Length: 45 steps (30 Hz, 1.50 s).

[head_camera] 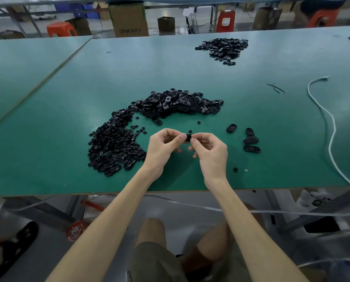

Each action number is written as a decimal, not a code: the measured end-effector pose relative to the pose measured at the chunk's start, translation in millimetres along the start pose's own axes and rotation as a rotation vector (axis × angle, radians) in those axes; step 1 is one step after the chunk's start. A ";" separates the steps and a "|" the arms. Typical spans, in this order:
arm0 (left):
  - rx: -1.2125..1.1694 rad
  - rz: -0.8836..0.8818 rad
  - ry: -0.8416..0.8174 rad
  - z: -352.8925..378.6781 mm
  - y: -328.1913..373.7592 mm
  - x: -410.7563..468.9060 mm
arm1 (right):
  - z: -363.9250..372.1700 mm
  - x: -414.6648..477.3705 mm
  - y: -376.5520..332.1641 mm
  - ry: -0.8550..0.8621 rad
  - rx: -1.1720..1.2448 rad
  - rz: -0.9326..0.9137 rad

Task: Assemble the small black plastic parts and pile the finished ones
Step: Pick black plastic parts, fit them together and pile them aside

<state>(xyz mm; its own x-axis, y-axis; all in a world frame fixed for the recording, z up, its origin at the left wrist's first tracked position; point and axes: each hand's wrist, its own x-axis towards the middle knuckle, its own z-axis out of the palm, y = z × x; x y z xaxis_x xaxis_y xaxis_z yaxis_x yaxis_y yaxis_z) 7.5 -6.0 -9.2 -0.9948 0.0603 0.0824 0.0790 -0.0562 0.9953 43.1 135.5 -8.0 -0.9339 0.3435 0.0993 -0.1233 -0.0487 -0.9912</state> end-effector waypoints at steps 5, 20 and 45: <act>-0.002 0.009 -0.023 0.3 1.5 -1.1 | 0.2 0.4 1.4 -0.002 -0.010 -0.006; -0.138 -0.005 -0.082 -1.2 8.4 -3.1 | -3.8 2.8 2.4 0.005 -0.003 -0.001; 0.041 0.046 -0.127 1.9 3.5 -2.6 | -3.5 3.1 4.6 -0.031 0.108 0.012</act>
<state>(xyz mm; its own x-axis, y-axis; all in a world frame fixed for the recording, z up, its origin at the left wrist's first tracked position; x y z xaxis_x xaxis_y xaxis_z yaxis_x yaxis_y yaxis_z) 10.6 -4.5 -5.9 -0.9740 0.1848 0.1310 0.1293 -0.0212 0.9914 40.9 139.7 -12.6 -0.9452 0.3135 0.0913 -0.1456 -0.1546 -0.9772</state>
